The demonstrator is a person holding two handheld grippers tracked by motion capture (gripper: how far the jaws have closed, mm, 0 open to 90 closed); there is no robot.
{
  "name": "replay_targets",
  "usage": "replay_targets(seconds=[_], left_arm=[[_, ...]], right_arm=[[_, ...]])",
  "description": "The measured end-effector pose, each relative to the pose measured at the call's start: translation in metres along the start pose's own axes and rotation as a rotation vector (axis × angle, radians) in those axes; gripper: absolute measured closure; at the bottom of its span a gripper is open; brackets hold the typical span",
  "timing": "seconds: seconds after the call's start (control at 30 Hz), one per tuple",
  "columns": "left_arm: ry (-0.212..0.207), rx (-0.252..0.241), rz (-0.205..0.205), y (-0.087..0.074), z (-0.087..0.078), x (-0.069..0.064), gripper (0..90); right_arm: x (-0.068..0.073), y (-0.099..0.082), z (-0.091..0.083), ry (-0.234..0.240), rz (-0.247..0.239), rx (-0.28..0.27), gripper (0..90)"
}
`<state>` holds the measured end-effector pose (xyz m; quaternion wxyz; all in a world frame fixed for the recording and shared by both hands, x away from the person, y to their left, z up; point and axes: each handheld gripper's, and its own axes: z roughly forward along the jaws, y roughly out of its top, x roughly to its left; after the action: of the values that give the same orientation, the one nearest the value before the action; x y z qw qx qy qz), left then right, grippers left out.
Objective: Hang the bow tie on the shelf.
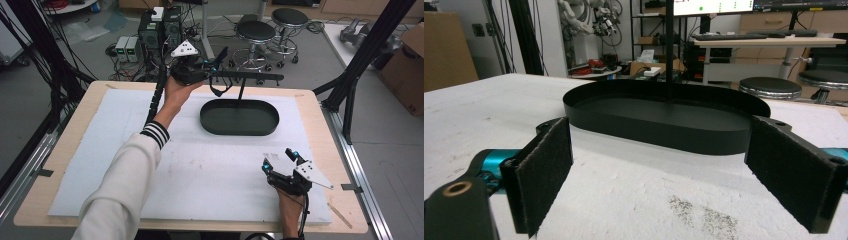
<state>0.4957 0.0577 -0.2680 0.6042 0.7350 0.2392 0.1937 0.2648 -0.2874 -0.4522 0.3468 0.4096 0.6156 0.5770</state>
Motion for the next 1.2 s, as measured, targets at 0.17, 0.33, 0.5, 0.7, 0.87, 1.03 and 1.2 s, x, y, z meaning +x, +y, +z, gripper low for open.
replay_targets(seconds=[0.17, 0.33, 0.5, 0.7, 0.87, 1.03, 1.2], left_arm=[[0.018, 0.015, 0.007, 0.0, 0.01, 0.003, 76.0], [0.053, 0.044, -0.005, -0.009, 0.015, 0.01, 76.0], [0.098, 0.066, 0.013, -0.013, 0.019, 0.013, 75.9], [0.162, 0.048, 0.009, -0.018, 0.021, 0.014, 75.9], [0.193, 0.05, 0.014, -0.025, 0.017, 0.017, 75.9], [0.212, 0.053, -0.003, -0.032, 0.012, 0.022, 75.9], [0.204, 0.06, -0.008, -0.038, 0.009, 0.022, 75.8]], right_arm=[[0.0, 0.0, 0.0, 0.0, 0.007, 0.001, 11.1], [0.0, 0.0, 0.0, 0.002, -0.003, -0.001, 11.1], [0.0, 0.0, 0.0, 0.001, 0.003, 0.001, 11.0], [0.0, 0.0, 0.0, 0.002, -0.004, -0.001, 11.1], [0.0, 0.0, 0.0, 0.002, -0.002, -0.001, 11.1], [0.0, 0.0, 0.0, 0.002, -0.002, -0.001, 11.1], [0.0, 0.0, 0.0, 0.002, -0.004, 0.0, 11.1]])
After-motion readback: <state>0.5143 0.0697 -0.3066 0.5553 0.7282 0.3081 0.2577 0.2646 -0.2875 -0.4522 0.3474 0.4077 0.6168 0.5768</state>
